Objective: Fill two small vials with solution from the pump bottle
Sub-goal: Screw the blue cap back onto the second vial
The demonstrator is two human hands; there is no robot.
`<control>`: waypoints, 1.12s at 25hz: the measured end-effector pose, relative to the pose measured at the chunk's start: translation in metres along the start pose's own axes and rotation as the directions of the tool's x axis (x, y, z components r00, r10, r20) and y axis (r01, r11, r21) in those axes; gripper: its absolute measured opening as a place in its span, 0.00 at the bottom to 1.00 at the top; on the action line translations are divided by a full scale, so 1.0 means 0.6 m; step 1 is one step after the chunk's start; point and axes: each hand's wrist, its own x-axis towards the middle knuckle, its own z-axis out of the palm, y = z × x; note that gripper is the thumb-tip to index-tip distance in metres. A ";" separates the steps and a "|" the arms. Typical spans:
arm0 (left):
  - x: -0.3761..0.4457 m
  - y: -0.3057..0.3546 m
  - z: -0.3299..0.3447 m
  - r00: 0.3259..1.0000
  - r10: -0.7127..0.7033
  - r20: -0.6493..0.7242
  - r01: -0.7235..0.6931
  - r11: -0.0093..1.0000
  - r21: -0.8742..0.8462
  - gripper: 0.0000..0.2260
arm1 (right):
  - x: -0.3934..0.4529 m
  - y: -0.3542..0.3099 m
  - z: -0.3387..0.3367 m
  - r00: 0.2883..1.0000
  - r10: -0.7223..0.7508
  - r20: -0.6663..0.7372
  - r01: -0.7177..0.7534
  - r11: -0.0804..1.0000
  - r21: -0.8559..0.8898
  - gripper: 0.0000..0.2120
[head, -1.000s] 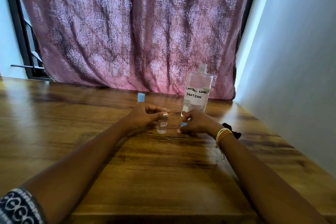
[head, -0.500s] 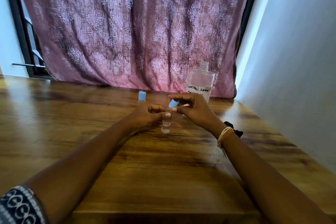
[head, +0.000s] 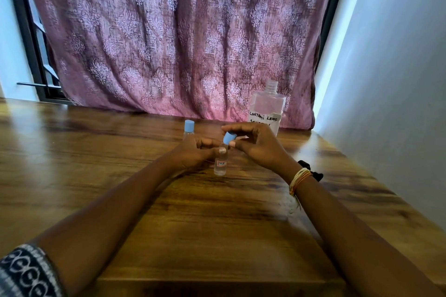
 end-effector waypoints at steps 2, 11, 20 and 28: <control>0.000 0.000 -0.002 1.000 -0.031 0.007 0.031 1.000 -0.004 0.15 | 0.000 0.000 0.002 1.000 0.004 -0.008 -0.004 1.000 0.019 0.18; 0.001 -0.003 -0.004 0.999 -0.037 0.039 0.037 0.999 -0.013 0.15 | 0.005 0.014 -0.015 0.990 0.015 -0.141 -0.030 0.994 -0.101 0.11; 0.002 -0.003 -0.005 0.999 -0.041 0.019 0.041 0.999 -0.005 0.12 | -0.002 0.008 -0.012 0.998 -0.051 0.019 0.055 0.952 -0.302 0.21; -0.007 0.011 0.004 1.000 -0.023 0.016 0.022 0.997 0.068 0.08 | -0.001 0.003 0.016 1.000 0.005 -0.028 -0.007 0.997 -0.076 0.15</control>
